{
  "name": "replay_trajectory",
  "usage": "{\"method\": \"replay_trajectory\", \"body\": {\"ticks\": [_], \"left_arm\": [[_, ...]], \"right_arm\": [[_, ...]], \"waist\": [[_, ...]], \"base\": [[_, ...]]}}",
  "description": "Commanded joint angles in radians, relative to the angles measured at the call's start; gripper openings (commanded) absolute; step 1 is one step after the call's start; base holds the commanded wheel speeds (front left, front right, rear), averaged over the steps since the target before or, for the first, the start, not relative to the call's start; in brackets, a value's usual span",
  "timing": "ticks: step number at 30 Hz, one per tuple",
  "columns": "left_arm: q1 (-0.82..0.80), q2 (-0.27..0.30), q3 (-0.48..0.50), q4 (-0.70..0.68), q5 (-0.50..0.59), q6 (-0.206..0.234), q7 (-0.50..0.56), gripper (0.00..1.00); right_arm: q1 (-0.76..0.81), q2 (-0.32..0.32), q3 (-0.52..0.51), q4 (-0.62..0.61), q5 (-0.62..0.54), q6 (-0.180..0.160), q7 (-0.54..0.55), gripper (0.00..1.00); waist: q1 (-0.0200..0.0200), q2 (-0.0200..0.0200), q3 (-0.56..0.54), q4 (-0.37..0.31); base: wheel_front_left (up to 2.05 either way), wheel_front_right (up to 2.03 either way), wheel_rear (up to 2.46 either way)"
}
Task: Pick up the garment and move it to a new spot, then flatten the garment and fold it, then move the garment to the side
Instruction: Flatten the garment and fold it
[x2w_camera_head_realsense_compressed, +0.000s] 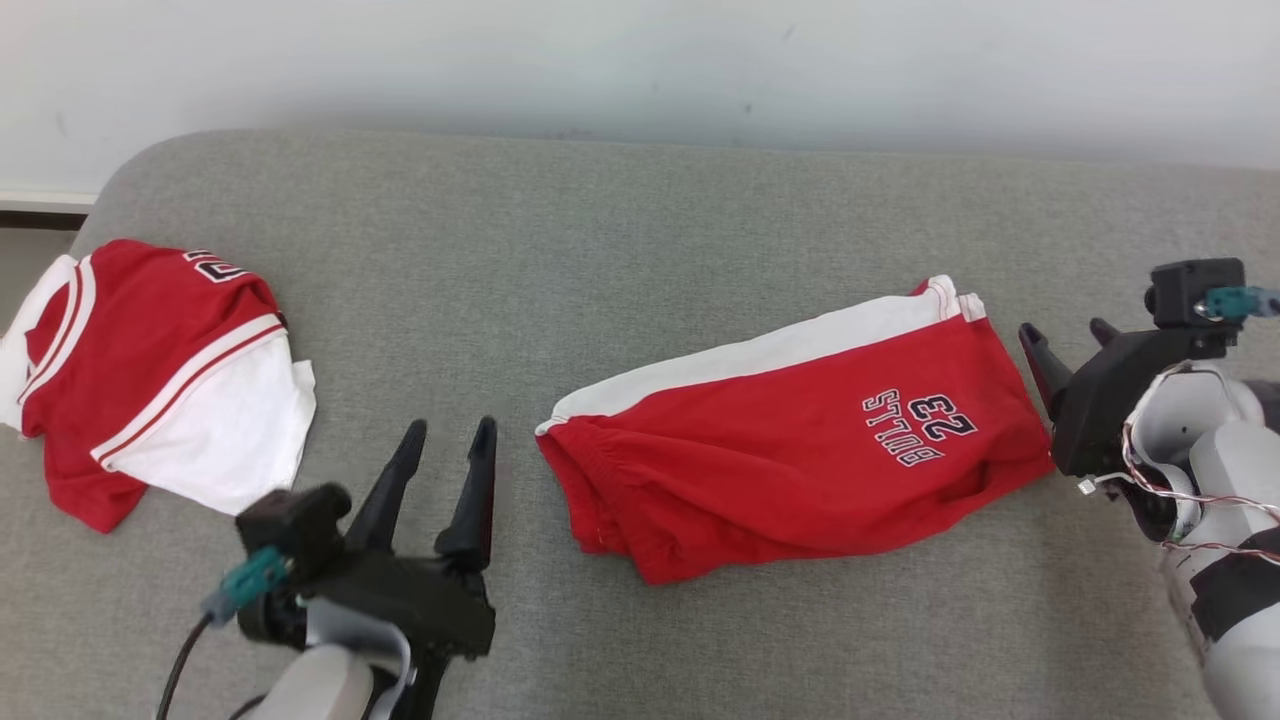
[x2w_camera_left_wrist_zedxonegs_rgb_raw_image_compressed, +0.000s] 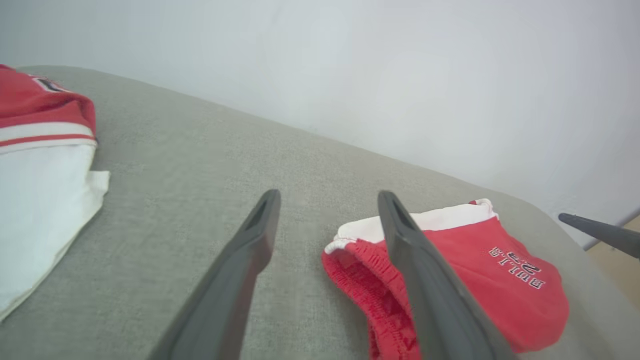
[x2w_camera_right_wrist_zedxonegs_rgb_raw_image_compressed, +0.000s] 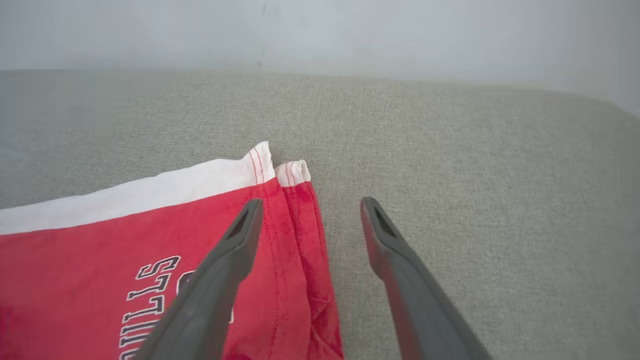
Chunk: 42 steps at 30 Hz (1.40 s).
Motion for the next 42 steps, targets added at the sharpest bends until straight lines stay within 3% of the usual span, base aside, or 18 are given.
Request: {"method": "replay_trajectory", "body": {"ticks": [1, 6, 13, 24, 30, 31, 32, 34, 42], "left_arm": [[0.037, -0.008, 0.021, -0.019, 0.032, 0.002, 0.000, 1.00], [0.145, -0.054, 0.160, -0.134, 0.218, -0.016, -0.001, 1.00], [0.262, -0.136, 0.322, -0.232, 0.439, -0.040, -0.001, 1.00], [0.301, -0.171, 0.407, -0.269, 0.518, -0.092, -0.001, 1.00], [0.299, -0.175, 0.430, -0.270, 0.524, -0.104, -0.001, 1.00], [0.299, -0.175, 0.431, -0.270, 0.519, -0.104, -0.001, 1.00], [0.298, -0.175, 0.431, -0.270, 0.512, -0.103, -0.001, 1.00], [0.295, -0.175, 0.429, -0.269, 0.506, -0.102, -0.001, 1.00], [0.288, -0.174, 0.420, -0.263, 0.497, -0.097, -0.001, 1.00]], "right_arm": [[0.016, 0.019, -0.018, 0.007, 0.028, -0.002, -0.004, 1.00], [0.022, 0.034, -0.078, 0.043, 0.092, -0.002, 0.012, 1.00], [-0.004, 0.026, -0.109, 0.108, 0.084, -0.002, 0.042, 1.00], [-0.043, 0.026, -0.172, 0.198, 0.074, -0.002, 0.087, 1.00], [-0.020, 0.060, -0.141, 0.234, 0.064, 0.001, 0.178, 1.00], [-0.013, 0.067, -0.131, 0.233, 0.067, 0.001, 0.197, 0.97], [-0.006, 0.071, -0.119, 0.228, 0.069, 0.002, 0.210, 0.56], [0.007, 0.071, -0.095, 0.208, 0.071, 0.002, 0.225, 0.00], [0.013, -0.021, -0.096, 0.156, 0.028, -0.003, 0.155, 0.00]], "waist": [[0.0001, 0.0000, 0.000, 0.007], [0.0001, 0.0000, 0.011, 0.028], [0.0001, 0.0000, 0.040, 0.066], [0.0001, 0.0000, 0.095, 0.117], [0.0001, 0.0000, 0.103, 0.122], [0.0001, 0.0000, 0.103, 0.121], [0.0001, 0.0000, 0.103, 0.120], [0.0001, 0.0000, 0.103, 0.116], [0.0001, 0.0000, 0.091, 0.084]], "base": [[0.00, 0.00, 0.00], [0.00, 0.00, 0.00], [0.00, 0.00, 0.00], [0.00, 0.00, 0.00], [0.00, 0.00, 0.00], [0.00, 0.00, 0.00], [0.00, 0.00, 0.00], [0.00, 0.00, 0.00], [0.00, 0.00, 0.00]]}}
